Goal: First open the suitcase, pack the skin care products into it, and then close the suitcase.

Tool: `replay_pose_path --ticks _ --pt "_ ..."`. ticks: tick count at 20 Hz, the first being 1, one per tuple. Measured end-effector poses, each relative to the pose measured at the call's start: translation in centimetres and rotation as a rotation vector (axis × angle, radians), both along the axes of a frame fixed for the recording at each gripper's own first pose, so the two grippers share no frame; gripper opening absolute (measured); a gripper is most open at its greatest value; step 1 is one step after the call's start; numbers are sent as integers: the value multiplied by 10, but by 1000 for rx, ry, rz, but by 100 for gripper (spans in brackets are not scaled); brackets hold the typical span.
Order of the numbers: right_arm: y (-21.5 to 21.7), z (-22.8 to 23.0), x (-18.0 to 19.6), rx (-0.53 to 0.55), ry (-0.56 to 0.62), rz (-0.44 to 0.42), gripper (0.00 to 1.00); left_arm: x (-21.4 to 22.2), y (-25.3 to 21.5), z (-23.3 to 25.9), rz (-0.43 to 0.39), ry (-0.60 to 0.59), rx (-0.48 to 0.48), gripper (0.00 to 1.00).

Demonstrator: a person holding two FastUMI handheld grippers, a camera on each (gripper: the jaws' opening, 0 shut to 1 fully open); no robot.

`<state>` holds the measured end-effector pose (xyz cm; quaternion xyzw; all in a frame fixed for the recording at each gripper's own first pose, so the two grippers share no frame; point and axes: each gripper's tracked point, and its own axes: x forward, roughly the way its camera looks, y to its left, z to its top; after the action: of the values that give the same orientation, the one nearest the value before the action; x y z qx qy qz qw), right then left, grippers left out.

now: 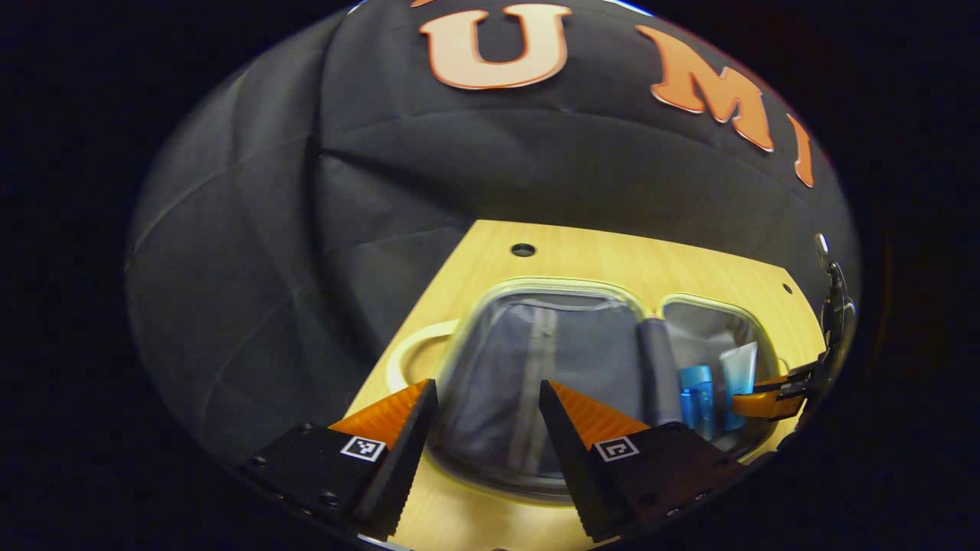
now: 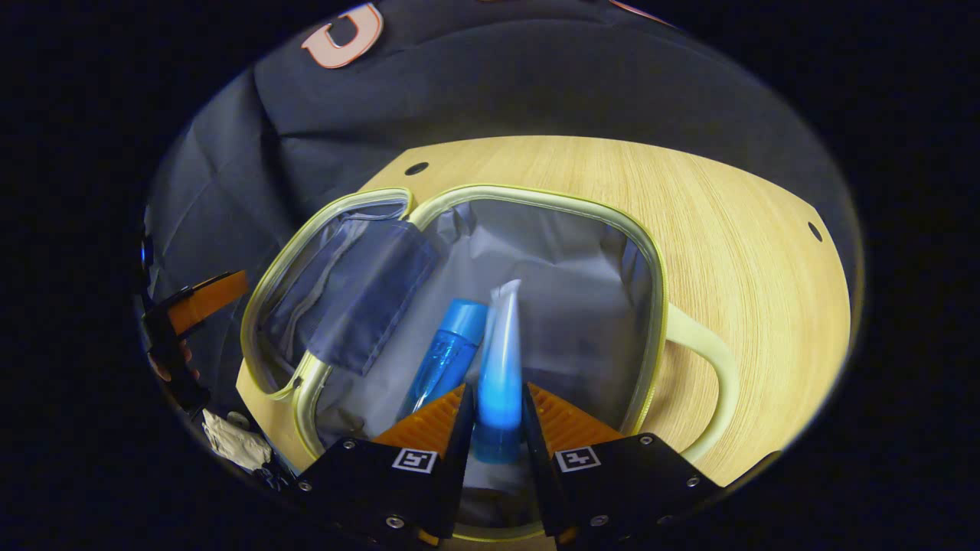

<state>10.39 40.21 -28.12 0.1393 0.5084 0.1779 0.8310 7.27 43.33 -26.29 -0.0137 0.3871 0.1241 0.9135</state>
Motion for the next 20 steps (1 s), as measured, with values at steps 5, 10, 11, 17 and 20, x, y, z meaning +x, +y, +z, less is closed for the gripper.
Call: replay_pose_path --ticks 5,10,11,17,20 --pt "-11 2 7 -26 -2 -49 41 10 66 -25 73 -42 12 84" --pt "-36 29 20 -36 -82 -118 46 14 97 -41 158 -74 -52 83" --pt "-39 32 22 -38 -96 -132 48 15 99 -46 166 -73 -67 84" --pt "-86 72 31 -64 -208 -221 80 27 103 -73 167 -69 -185 92" --pt "-105 80 27 -86 -226 -234 87 31 103 -89 179 -37 -305 82"
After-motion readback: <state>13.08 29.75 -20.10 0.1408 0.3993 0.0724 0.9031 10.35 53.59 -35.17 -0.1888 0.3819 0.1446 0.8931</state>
